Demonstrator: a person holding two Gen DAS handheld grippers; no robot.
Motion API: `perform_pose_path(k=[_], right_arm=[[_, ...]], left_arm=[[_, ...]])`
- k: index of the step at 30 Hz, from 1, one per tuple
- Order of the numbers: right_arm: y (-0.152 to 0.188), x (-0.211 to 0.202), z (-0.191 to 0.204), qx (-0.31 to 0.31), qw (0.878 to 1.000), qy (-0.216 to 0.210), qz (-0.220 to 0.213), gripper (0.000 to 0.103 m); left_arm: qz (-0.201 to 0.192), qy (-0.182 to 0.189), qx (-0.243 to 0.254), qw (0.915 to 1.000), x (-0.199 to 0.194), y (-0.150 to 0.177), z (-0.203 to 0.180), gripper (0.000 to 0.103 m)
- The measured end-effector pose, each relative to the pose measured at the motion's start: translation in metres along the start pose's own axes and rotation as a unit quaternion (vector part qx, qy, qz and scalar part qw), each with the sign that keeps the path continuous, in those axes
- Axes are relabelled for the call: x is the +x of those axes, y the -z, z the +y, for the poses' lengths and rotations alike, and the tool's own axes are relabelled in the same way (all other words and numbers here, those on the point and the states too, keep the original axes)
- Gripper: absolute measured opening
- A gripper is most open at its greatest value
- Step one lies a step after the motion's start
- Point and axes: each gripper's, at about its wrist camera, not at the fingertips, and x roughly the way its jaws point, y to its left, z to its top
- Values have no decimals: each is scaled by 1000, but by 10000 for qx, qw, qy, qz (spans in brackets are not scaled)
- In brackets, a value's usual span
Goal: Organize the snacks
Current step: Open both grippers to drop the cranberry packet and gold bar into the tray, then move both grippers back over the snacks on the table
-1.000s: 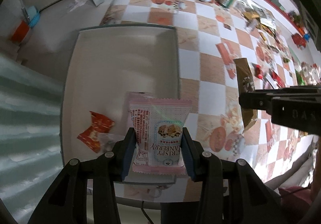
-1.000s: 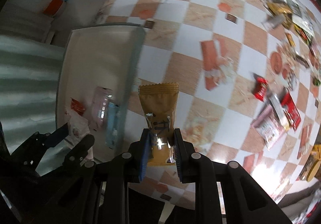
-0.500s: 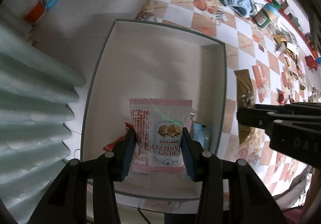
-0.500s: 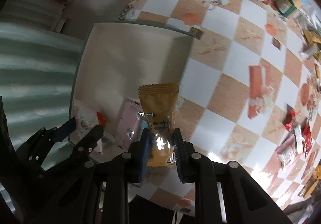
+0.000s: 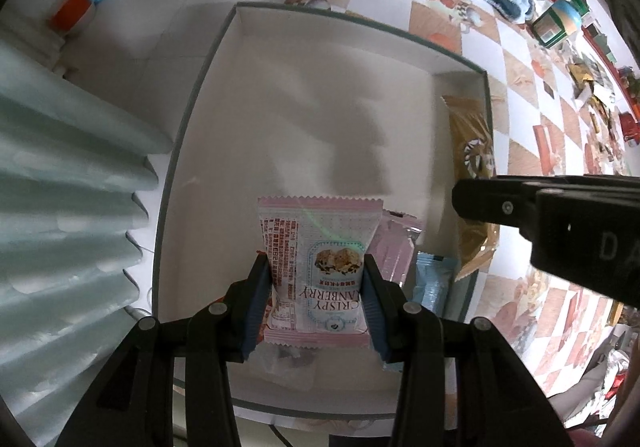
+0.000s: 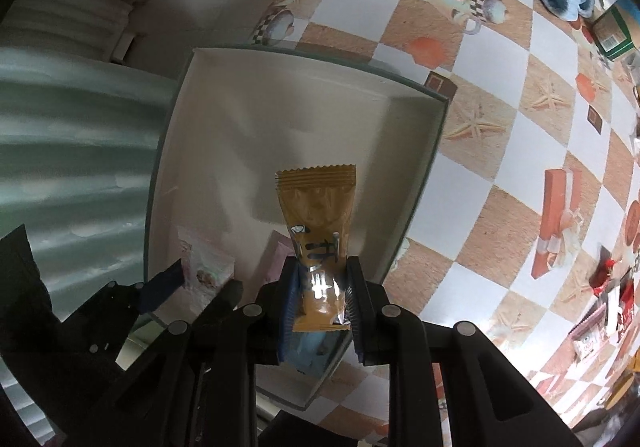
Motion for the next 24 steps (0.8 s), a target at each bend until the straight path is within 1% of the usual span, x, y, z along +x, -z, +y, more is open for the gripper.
perform_pose_path(k=[7,8,10,12,14,15,17,18,19,21,24], right_arm=[[-2,10,-2,57,9999,36,79,25],[-2,11,-3,66,9999,37,93,25],[-3,12,-3,78,9999,34,107,25],[-4,12,-4,83,9999,14,127,25],[-5,13,-5,98,9998,0,144,25],[-5,13,-5,112,9998,-4,146,27],[-5,13,-5,162,9998,-41,140,39],[-6,13,-5,169,9998,-61,122,59],[-6,10,-5,178,9998,-71,51,72],[-6,5,-5,168,9998,-67,-56,72],[-6,3,-9,216,9997,-138,-24,73]], left_arm=[[39,-17,21,10000,4,2,1,49],[46,-13,28,10000,4,2,1,52],[34,-19,15,10000,3,3,2,60],[-14,-15,-6,10000,2,4,4,70],[-36,-11,-1,10000,0,5,4,74],[-40,-17,5,10000,0,5,4,75],[-68,-51,7,10000,-3,6,6,76],[-82,-64,-1,9999,-4,6,8,76],[-92,-71,-13,9999,-6,7,8,76],[-119,-70,-58,9999,-10,9,9,77],[-177,-51,-185,9997,-15,13,14,78]])
